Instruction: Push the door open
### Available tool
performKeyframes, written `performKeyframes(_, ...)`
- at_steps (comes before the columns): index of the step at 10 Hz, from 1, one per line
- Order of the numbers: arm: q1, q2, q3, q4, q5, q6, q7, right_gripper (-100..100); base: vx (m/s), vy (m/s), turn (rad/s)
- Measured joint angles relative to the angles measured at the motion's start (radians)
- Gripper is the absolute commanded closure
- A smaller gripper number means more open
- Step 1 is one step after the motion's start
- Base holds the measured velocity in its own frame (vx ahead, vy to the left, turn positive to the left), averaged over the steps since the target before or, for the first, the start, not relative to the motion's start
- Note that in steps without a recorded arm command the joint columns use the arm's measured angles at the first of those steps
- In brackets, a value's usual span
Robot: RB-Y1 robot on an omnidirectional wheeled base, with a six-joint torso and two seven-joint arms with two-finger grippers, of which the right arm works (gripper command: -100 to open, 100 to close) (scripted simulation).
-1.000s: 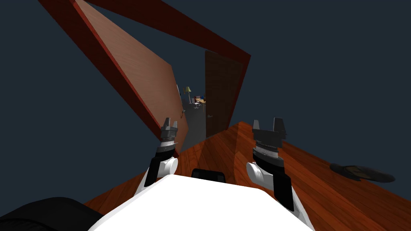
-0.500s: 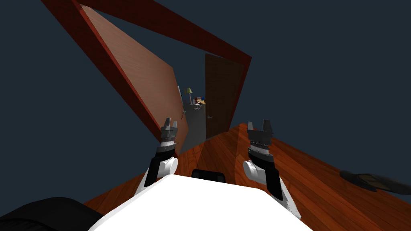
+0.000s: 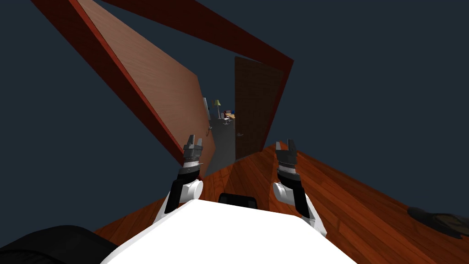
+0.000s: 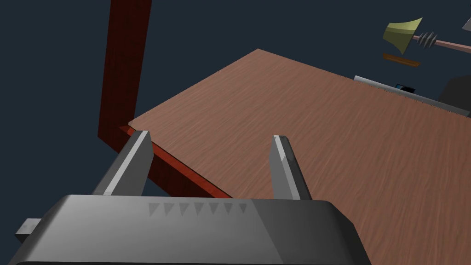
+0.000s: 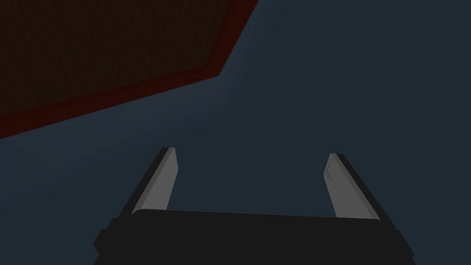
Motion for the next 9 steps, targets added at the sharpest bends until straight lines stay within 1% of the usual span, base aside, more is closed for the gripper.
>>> performKeyframes(3,-0.018,-0.012,0.008,0.074,0.0,-0.017,-0.002,-100,0.068,-0.029,0.039)
performKeyframes(5,-0.047,-0.013,0.022,0.136,0.006,-0.023,0.003,-100,0.069,-0.04,0.05)
performKeyframes(6,-0.057,-0.015,0.023,0.166,0.006,-0.03,0.004,-100,0.059,-0.039,0.048)
performKeyframes(7,-0.059,-0.02,0.026,0.188,0.006,-0.034,0.002,-100,0.076,-0.05,0.057)
performKeyframes(8,-0.076,-0.022,0.03,0.224,0.007,-0.036,0.003,-100,0.084,-0.054,0.079)
performKeyframes(9,-0.086,-0.025,0.036,0.255,0.008,-0.041,0.003,-100,0.092,-0.05,0.076)
